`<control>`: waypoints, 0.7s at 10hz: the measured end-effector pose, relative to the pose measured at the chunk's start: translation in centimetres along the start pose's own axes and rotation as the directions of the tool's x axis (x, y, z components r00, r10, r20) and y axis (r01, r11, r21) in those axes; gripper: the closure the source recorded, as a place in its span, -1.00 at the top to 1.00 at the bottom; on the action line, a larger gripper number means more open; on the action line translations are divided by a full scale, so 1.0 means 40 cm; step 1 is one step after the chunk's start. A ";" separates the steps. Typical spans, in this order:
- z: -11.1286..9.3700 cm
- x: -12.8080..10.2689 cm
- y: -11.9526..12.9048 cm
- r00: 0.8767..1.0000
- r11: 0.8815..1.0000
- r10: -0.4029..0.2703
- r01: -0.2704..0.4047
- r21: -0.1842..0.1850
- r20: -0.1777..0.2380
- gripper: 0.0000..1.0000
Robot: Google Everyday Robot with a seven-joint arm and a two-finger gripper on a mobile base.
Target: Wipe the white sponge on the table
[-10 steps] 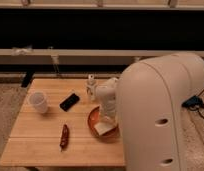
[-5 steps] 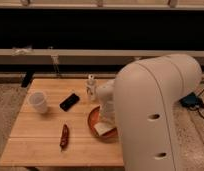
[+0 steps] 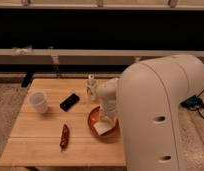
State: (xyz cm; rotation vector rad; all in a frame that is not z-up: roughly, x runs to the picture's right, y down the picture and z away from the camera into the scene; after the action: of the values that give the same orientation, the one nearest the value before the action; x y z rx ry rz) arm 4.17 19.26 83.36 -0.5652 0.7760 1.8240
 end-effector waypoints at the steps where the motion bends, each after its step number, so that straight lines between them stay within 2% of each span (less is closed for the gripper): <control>1: -0.014 0.002 0.003 1.000 1.000 -0.010 0.010 -0.001 0.013 -1.00; 4: -0.071 0.017 0.040 0.995 0.998 -0.068 0.067 0.011 0.075 -1.00; 5: -0.092 0.025 0.058 0.991 0.995 -0.096 0.094 0.021 0.096 -1.00; 7: -0.144 0.051 0.111 0.975 0.985 -0.171 0.167 0.043 0.143 -1.00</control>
State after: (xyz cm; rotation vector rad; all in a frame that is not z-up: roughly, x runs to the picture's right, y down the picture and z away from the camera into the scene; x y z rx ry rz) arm -0.58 15.17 79.14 -0.4577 0.6358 1.6735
